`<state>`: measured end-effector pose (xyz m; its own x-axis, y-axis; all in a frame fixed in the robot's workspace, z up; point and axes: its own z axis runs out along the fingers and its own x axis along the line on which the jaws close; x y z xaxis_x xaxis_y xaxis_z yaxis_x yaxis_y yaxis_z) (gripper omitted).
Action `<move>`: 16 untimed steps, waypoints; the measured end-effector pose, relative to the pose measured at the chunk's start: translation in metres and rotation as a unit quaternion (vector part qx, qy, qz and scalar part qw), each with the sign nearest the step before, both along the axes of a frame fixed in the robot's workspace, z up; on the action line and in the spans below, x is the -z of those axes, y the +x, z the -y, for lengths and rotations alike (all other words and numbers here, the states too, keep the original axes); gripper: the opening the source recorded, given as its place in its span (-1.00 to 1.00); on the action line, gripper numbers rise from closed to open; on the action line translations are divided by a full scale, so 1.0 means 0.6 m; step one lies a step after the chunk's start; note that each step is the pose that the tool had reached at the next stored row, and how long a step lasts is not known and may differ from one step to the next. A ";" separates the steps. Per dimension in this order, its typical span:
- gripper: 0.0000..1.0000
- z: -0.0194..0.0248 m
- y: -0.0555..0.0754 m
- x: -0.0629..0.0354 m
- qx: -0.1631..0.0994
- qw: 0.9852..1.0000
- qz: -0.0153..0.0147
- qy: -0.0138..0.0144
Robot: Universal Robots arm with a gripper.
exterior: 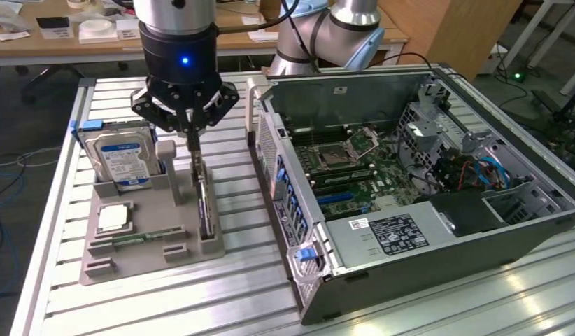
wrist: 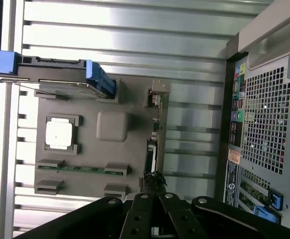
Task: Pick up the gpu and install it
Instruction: 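Reach for the gpu, then pick up the gpu and move the gpu toward the slot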
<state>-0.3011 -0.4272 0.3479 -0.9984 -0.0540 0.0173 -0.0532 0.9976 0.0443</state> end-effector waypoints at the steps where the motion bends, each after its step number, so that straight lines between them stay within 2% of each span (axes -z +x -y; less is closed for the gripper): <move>1: -0.79 0.0000 0.000 0.000 0.001 1.000 0.000 0.000; 16: -0.77 0.0000 0.000 0.000 0.001 1.000 0.000 0.000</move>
<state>-0.3011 -0.4271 0.3479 -0.9985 -0.0510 0.0173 -0.0502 0.9978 0.0443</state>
